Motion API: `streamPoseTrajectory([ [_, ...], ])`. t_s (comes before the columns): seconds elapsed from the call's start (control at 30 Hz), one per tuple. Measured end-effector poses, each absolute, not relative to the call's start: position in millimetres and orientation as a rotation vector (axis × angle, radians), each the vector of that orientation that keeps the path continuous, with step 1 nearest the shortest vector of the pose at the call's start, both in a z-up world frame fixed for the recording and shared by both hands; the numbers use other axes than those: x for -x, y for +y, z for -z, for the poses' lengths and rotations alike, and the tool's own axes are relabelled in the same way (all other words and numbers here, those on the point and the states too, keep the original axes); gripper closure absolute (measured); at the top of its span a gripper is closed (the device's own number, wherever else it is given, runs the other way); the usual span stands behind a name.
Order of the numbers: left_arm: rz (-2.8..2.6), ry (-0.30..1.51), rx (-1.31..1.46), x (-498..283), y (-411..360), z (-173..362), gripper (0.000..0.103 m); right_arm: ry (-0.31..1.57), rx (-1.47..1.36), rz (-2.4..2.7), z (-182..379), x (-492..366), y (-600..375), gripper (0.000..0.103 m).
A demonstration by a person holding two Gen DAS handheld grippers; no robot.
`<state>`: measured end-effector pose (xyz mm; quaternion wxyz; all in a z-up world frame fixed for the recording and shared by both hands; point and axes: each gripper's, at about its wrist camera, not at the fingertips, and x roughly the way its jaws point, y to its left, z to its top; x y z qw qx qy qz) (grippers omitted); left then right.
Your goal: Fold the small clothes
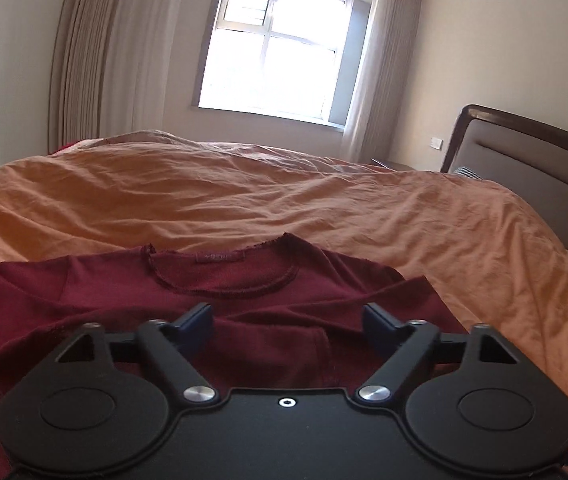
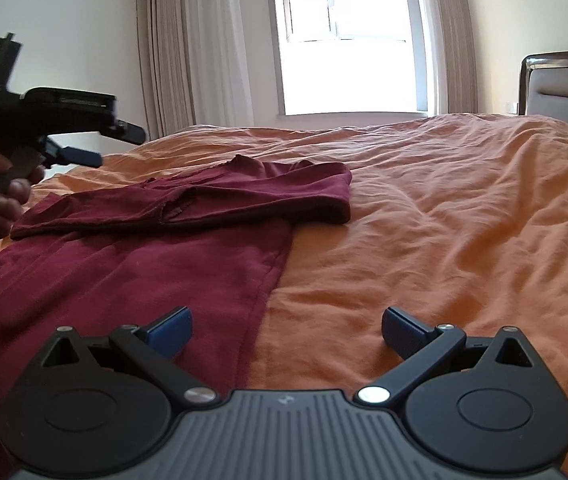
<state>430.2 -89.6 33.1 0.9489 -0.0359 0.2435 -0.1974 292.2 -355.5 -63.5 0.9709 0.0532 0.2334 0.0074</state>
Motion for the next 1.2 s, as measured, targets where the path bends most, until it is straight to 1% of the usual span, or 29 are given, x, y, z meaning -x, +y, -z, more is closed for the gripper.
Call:
streamPoseTrajectory([
  [0.13, 0.358, 0.482, 0.030, -413.3, -63.6, -37.1, 0.003, 0.477, -0.102, -0.036, 56.2, -299.5, -347.6, 0.000],
  [0.17, 0.332, 0.476, 0.018, -408.1, -53.2, -36.7, 0.002, 0.481, -0.104, -0.045, 53.6, -302.7, -345.2, 0.000],
  [0.37, 0.180, 0.482, -0.054, -388.0, 10.7, -20.7, 0.001, 0.505, -0.067, -0.125, 38.5, -334.8, -325.4, 0.000],
  [0.57, -0.018, 0.554, -0.062, -389.2, 64.5, 11.5, 0.001, 0.519, -0.090, -0.238, 23.5, -391.3, -297.5, 0.001],
  [0.6, -0.037, 0.575, -0.061, -392.4, 71.2, 16.5, 0.001, 0.519, -0.103, -0.241, 22.7, -402.7, -294.4, 0.004],
  [0.63, -0.049, 0.590, -0.061, -395.3, 76.1, 20.0, 0.001, 0.527, -0.117, -0.242, 22.4, -415.7, -291.5, 0.014],
  [0.7, -0.028, 0.599, -0.053, -399.2, 84.6, 24.1, 0.001, 0.552, -0.142, -0.237, 24.2, -440.3, -285.6, 0.024],
  [0.77, -0.019, 0.590, -0.056, -402.0, 87.6, 23.2, 0.001, 0.580, -0.161, -0.218, 29.5, -461.1, -281.9, 0.027],
  [0.8, -0.020, 0.580, -0.070, -403.8, 87.6, 22.2, 0.001, 0.592, -0.176, -0.216, 33.0, -470.6, -280.6, 0.033],
  [0.83, -0.022, 0.571, -0.090, -406.1, 86.8, 22.0, 0.001, 0.604, -0.190, -0.218, 37.3, -478.6, -280.0, 0.044],
  [0.87, -0.024, 0.564, -0.111, -407.7, 84.5, 22.2, 0.001, 0.620, -0.204, -0.216, 41.5, -485.6, -278.8, 0.052],
  [0.9, -0.024, 0.556, -0.135, -409.4, 82.9, 22.1, 0.001, 0.634, -0.215, -0.209, 45.1, -491.9, -277.9, 0.075],
  [0.93, -0.025, 0.548, -0.154, -410.8, 81.4, 21.9, 0.001, 0.639, -0.225, -0.208, 46.3, -496.3, -277.4, 0.090],
  [1.0, -0.027, 0.539, -0.187, -414.2, 78.4, 22.8, 0.001, 0.615, -0.242, -0.220, 39.4, -499.7, -277.4, 0.092],
  [1.03, -0.022, 0.537, -0.195, -415.7, 77.0, 23.2, 0.001, 0.583, -0.243, -0.233, 31.6, -499.4, -276.6, 0.101],
  [1.2, 0.056, 0.505, -0.200, -421.0, 67.3, 27.3, 0.001, 0.382, -0.278, -0.306, -30.6, -492.9, -275.7, 0.101],
])
